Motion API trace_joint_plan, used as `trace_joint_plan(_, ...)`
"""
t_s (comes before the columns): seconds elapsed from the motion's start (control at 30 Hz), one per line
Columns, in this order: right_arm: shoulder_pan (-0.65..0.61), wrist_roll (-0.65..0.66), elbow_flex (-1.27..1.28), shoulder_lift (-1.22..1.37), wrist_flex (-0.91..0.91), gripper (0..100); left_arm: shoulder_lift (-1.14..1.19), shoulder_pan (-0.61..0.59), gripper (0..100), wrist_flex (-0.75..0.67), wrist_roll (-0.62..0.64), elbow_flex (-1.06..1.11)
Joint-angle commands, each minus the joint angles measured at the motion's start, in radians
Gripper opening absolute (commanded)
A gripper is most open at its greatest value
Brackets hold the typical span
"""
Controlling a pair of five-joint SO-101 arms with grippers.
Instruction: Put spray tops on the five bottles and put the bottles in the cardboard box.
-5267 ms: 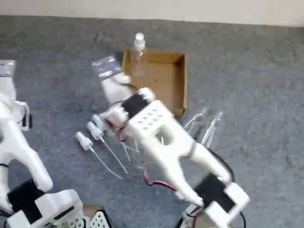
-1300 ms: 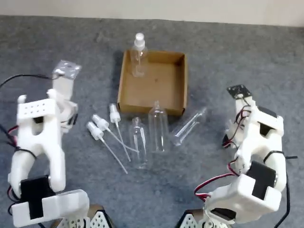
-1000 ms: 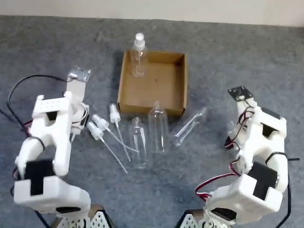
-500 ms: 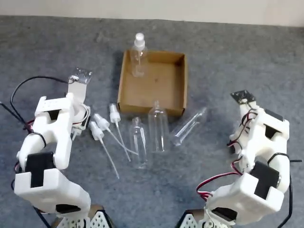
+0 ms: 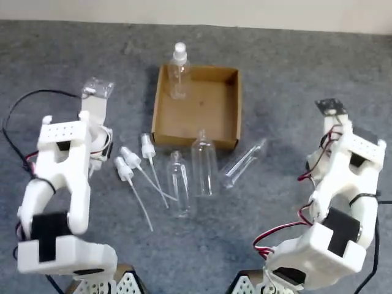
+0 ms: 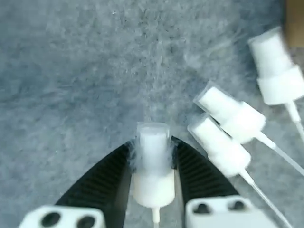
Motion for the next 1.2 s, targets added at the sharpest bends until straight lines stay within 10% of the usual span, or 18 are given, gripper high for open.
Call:
trace_joint_plan(0.0, -0.053, -0.023, -0.074, -0.062, 0.007, 24.6, -0.140, 0.001, 0, 0.071, 0.012, -0.050)
trace_joint_plan(1.17, -0.012, -0.181, -0.285, 0.153, 0.082, 23.8, -0.182, -0.004, 0, 0.097, 0.009, -0.050)
